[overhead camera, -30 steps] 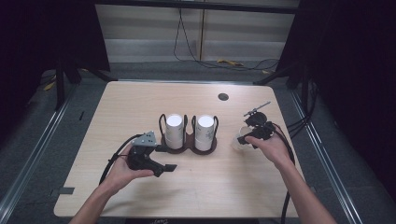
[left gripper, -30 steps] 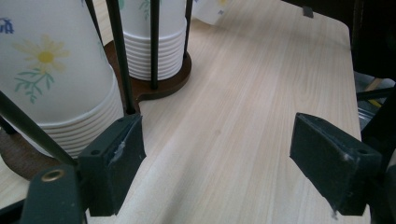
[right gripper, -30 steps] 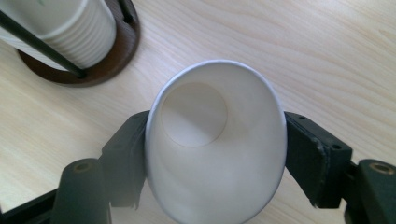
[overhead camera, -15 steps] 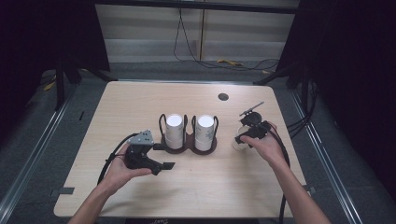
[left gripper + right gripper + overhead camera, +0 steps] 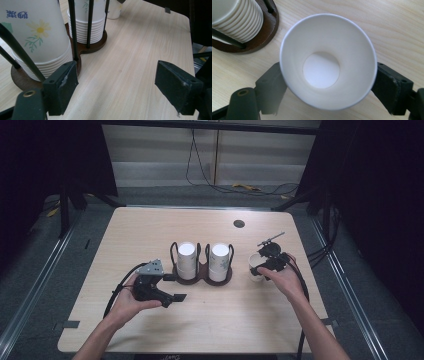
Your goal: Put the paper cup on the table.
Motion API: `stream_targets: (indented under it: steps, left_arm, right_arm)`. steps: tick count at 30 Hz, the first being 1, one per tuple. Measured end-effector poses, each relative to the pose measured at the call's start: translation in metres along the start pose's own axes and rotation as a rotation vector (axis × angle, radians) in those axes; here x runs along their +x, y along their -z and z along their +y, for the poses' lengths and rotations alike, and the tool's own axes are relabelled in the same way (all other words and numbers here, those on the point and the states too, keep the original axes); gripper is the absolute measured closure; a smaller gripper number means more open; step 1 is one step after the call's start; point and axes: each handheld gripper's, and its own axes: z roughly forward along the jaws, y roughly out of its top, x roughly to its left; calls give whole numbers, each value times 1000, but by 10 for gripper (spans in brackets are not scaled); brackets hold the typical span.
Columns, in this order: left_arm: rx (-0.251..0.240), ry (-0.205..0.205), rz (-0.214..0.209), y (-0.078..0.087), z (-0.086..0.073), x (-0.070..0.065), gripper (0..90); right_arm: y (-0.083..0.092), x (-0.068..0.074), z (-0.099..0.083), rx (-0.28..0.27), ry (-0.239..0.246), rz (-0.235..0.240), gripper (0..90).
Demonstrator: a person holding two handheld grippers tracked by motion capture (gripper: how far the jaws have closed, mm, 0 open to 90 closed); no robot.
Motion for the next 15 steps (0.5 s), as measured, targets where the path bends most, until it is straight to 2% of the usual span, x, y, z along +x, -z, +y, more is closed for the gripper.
stream_targets:
  steps: [11,15]
  left_arm:
    - [1,9,8,1,-2,2,184]
    - [4,26,14,0,-3,3,185]
  right_arm:
    - [4,-4,-14,-85,-45,18,181]
    - [7,-4,-19,-124,-68,19,185]
